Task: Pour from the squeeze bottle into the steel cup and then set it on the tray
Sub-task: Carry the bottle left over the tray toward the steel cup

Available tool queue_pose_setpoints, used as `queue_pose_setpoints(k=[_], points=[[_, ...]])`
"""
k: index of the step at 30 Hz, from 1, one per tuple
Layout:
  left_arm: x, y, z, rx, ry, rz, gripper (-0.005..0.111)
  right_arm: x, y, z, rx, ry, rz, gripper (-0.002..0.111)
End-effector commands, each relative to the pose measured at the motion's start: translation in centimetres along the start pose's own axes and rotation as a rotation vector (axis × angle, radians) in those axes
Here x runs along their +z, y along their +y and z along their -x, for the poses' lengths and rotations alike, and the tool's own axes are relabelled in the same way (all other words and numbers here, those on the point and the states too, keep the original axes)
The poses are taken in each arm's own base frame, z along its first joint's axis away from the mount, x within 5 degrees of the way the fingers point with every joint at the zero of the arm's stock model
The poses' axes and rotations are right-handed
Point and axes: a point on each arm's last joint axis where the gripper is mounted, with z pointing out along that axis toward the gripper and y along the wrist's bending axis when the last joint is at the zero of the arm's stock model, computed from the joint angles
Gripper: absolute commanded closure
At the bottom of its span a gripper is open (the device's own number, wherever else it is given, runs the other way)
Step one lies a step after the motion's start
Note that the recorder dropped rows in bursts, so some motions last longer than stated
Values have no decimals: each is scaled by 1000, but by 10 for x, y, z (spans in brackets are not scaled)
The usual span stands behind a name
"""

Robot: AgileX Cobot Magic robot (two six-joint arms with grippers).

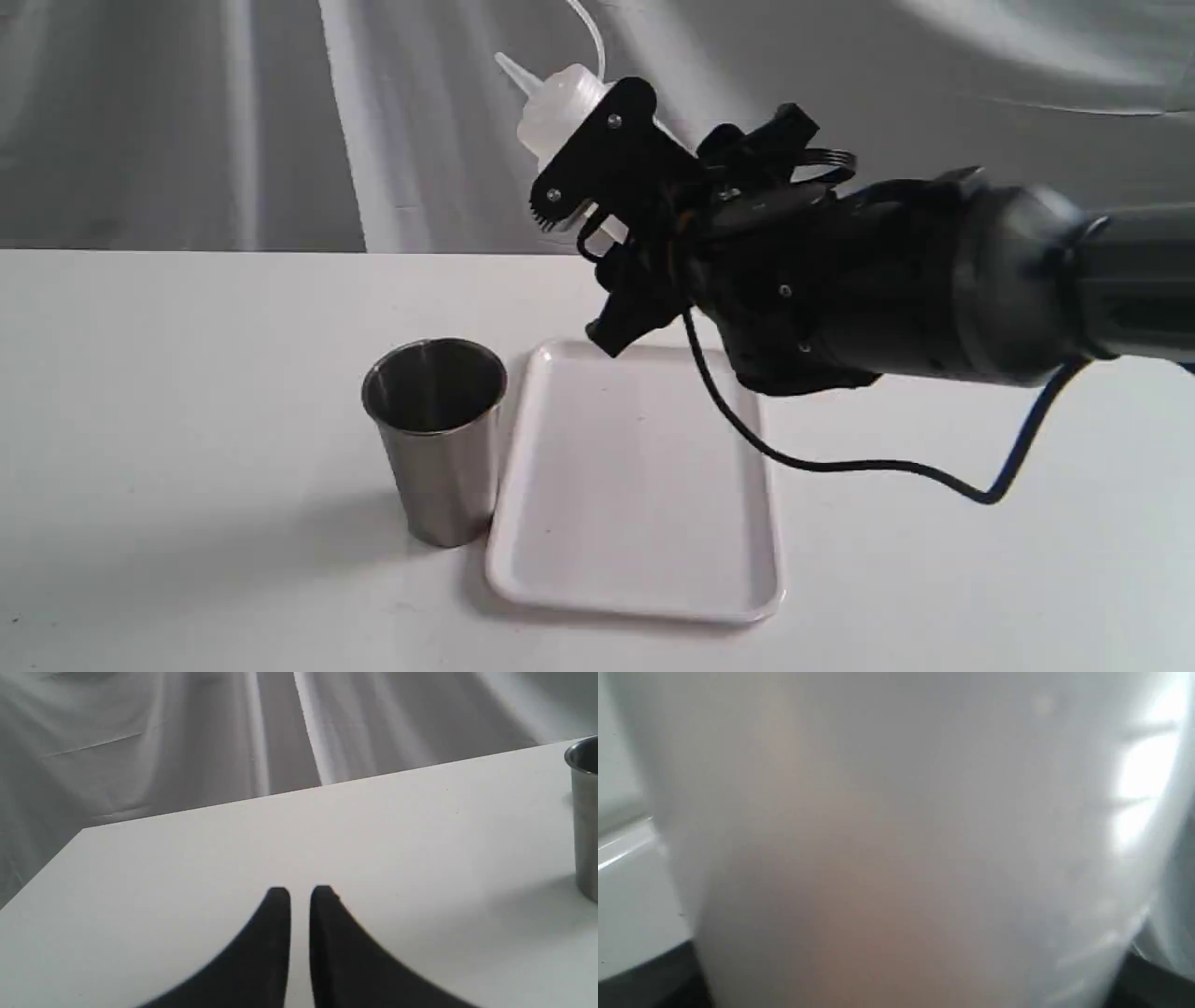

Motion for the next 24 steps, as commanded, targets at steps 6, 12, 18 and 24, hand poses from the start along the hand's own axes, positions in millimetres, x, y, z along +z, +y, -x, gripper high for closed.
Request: queue_pose_setpoints(k=[6, 12, 18, 24], points=[[0, 0, 0, -8, -10, 2, 98, 9, 5, -4, -176, 39, -29, 108], [0, 0, 0, -8, -10, 2, 98, 10, 5, -4, -219, 31, -34, 108], [0, 0, 0, -6, -10, 2, 98, 7, 8, -1, -336, 19, -33, 108], [0, 0, 0, -6, -10, 2, 98, 4, 12, 0, -379, 16, -27, 108]])
